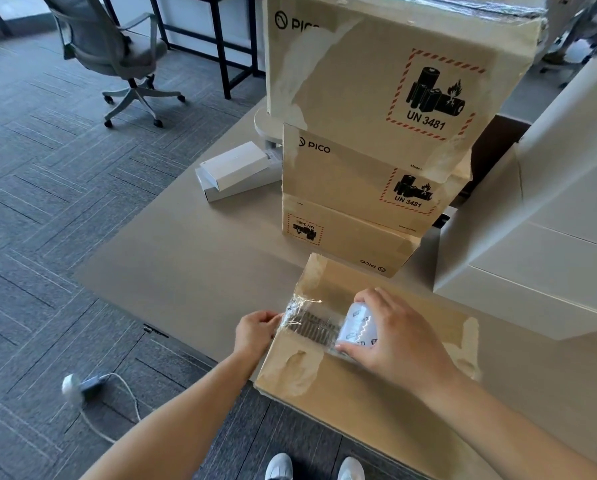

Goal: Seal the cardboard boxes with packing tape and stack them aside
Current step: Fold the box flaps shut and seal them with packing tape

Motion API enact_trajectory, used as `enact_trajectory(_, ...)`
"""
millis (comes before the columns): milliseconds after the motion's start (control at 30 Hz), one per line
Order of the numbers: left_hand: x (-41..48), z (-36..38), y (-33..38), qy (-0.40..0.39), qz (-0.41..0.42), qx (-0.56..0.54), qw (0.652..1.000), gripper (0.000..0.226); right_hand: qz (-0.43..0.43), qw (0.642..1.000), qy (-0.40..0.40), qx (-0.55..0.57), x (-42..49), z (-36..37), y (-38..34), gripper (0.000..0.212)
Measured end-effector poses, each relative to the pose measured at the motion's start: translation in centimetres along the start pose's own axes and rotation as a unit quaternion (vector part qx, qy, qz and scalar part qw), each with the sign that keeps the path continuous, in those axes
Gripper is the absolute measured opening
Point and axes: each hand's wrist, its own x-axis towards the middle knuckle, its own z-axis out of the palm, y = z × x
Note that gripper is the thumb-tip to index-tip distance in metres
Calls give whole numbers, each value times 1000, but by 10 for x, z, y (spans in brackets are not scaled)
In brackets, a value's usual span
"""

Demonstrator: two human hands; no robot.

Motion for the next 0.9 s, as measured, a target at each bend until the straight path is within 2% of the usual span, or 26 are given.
enact_trajectory(167, -4, 8, -1, -6, 34, 28, 999, 16, -8, 1000, 7, -7, -1, 4, 2, 60)
enact_trajectory(233, -6, 5, -2, -16, 47, 50, 998, 7, -9, 1000, 5, -11, -1, 5, 3, 60)
enact_trajectory(333, -3, -2, -10, -57, 52, 135, 988, 8, -9, 1000, 4, -10, -1, 6, 4, 61)
enact_trajectory(400, 3, -9, -11, -28, 98, 186, 977, 10, -10, 1000, 4, -6, 0, 7, 4, 61)
enact_trajectory(433, 2, -12, -6, -13, 125, 165, 978, 13, -10, 1000, 5, -4, 0, 7, 5, 61)
enact_trajectory(500, -6, -18, 6, -44, 134, -7, 990, 25, -12, 1000, 6, -3, 0, 8, 6, 62)
enact_trajectory(567, -23, -17, 17, -162, 96, -178, 966, 39, -15, 1000, 9, -2, 1, 10, 7, 62)
enact_trajectory(600, -32, -15, 18, -213, 71, -213, 951, 45, -16, 1000, 11, -1, 1, 11, 8, 62)
enact_trajectory(700, -45, -9, 16, -234, 9, -192, 953, 53, -15, 1000, 17, 7, 0, 12, 8, 63)
enact_trajectory(900, -36, -8, 16, -214, -26, -147, 965, 49, -17, 999, 23, 15, 1, 14, 10, 62)
